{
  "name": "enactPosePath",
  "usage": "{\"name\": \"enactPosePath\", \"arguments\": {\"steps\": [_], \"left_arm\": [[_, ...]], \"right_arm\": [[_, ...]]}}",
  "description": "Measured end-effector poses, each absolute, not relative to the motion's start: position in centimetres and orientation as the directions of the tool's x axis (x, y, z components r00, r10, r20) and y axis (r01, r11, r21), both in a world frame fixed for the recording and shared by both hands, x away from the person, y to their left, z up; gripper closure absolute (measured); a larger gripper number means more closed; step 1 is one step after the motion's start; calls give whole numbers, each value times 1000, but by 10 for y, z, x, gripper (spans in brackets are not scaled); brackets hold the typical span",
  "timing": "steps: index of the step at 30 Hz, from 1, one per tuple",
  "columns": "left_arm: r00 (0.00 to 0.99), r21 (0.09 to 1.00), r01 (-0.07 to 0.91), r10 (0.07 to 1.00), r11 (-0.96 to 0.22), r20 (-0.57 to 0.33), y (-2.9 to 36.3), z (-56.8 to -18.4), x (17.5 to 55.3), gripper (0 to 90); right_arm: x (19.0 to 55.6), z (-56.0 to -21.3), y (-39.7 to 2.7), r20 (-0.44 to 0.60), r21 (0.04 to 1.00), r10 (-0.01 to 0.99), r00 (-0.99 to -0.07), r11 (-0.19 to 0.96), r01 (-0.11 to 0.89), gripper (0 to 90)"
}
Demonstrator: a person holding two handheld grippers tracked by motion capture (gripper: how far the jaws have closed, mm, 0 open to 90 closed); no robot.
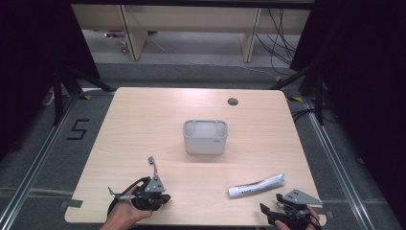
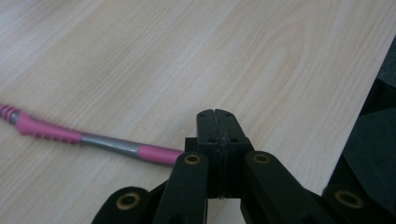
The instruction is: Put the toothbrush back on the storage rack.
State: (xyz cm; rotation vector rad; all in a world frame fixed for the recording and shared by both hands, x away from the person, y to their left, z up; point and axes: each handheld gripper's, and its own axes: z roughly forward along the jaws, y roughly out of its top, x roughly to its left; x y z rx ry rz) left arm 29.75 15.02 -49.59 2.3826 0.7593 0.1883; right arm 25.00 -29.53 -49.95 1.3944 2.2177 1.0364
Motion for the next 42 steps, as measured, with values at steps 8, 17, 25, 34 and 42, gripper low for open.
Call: {"name": "enactPosePath", "arguments": {"steps": [8, 17, 25, 34, 42], "left_arm": [[812, 593, 487, 582, -642, -36, 172, -493, 295, 885], [803, 563, 492, 596, -664, 0, 194, -492, 300, 886], [790, 565, 506, 613, -652, -1, 204, -490, 306, 880], [793, 572, 496, 609, -653, 6, 202, -484, 308, 761], [755, 561, 542, 656, -625, 3, 206, -469, 322, 604]], "right_arm": [[250, -499, -295, 105, 715, 881, -461, 255, 651, 272], [251, -501, -296, 99, 731, 876, -471, 257, 632, 272], [249, -499, -294, 133, 702, 885, -446, 233, 673, 272], [250, -500, -296, 98, 719, 878, -468, 263, 644, 272], [250, -500, -295, 108, 719, 880, -463, 253, 648, 273]]}}
